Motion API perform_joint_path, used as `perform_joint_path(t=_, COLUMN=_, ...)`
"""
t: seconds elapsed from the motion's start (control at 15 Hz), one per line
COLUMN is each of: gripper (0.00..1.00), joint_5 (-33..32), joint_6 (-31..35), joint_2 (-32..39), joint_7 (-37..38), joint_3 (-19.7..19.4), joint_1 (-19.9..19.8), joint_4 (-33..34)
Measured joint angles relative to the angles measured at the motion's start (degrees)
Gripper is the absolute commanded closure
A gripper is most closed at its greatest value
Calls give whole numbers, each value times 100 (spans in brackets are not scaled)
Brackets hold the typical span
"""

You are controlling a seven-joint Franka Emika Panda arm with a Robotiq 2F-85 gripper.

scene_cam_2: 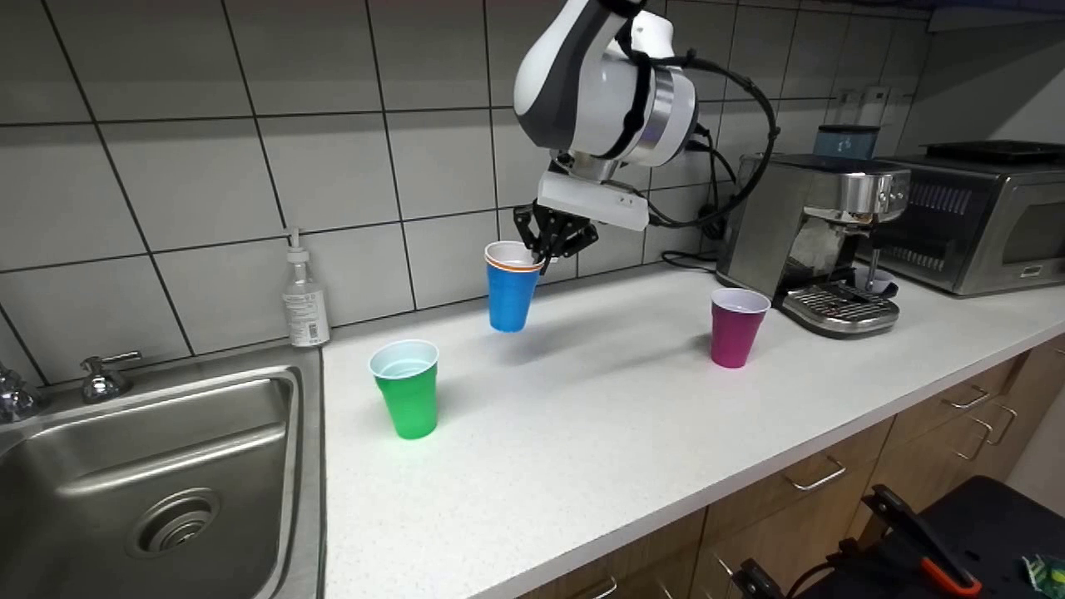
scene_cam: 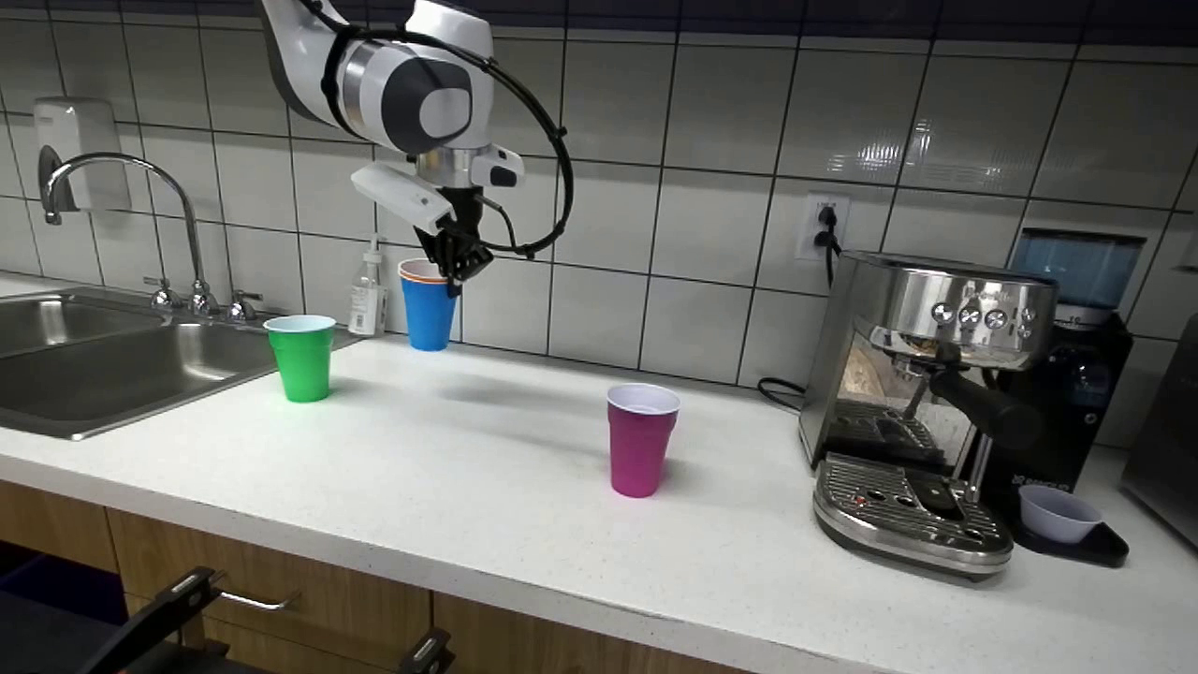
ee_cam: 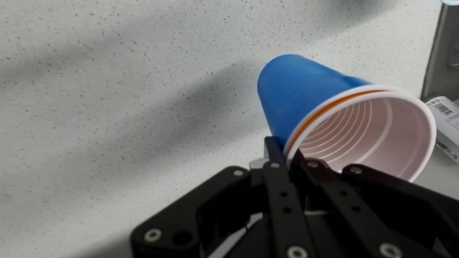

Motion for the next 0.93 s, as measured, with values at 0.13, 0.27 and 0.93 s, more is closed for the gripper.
perform_joint_path(t=0.13, gripper=99, joint_5=226, joint_6=-1, joint_2=-158, joint_7=-309, joint_3=97, joint_1=-31, joint_4=-82)
perform_joint_path(t=0.27, gripper=99, joint_5=423, joint_6=-2, joint_2=-294, joint_7=-580, joint_3=185, joint_1=-36, joint_4=-166)
perform_joint_path(t=0.93, gripper=99, joint_5=1217, joint_6=3, joint_2=-673, joint_7=-1509, joint_3=442, joint_1=-22, joint_4=-433)
